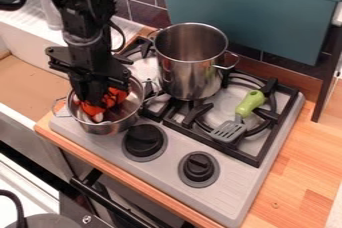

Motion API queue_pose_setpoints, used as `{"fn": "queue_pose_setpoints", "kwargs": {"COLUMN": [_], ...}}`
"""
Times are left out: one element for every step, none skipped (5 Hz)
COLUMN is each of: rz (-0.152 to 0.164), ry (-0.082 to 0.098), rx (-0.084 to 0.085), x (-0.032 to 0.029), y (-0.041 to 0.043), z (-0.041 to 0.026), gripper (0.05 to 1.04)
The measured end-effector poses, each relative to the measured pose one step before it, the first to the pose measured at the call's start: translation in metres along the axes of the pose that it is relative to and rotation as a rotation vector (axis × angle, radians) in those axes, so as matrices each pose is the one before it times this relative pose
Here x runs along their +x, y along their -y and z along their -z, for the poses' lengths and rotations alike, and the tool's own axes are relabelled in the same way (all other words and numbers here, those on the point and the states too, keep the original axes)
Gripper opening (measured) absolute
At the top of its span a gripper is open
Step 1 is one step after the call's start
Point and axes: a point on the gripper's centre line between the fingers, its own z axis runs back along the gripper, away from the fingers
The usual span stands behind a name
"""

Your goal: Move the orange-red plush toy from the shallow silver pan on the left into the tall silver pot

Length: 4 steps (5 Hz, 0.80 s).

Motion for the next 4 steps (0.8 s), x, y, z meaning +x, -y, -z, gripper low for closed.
{"fn": "queue_pose_setpoints", "kwargs": {"rz": [-0.0067,-0.0267,-0.0399,-0.0148], "ry": [-0.0185,0.0026,-0.049,-0.0287], "rx": [-0.0209,-0.0278,-0.0333,-0.0536], "x": [0.00013,0.00299,0.00563,-0.00947], "y": [0.00126,-0.00349,0.00013,0.00619], "z": [-0.00324,-0.01956,-0.02657,-0.02262], "gripper": [0.133,0.12,0.12,0.12]}}
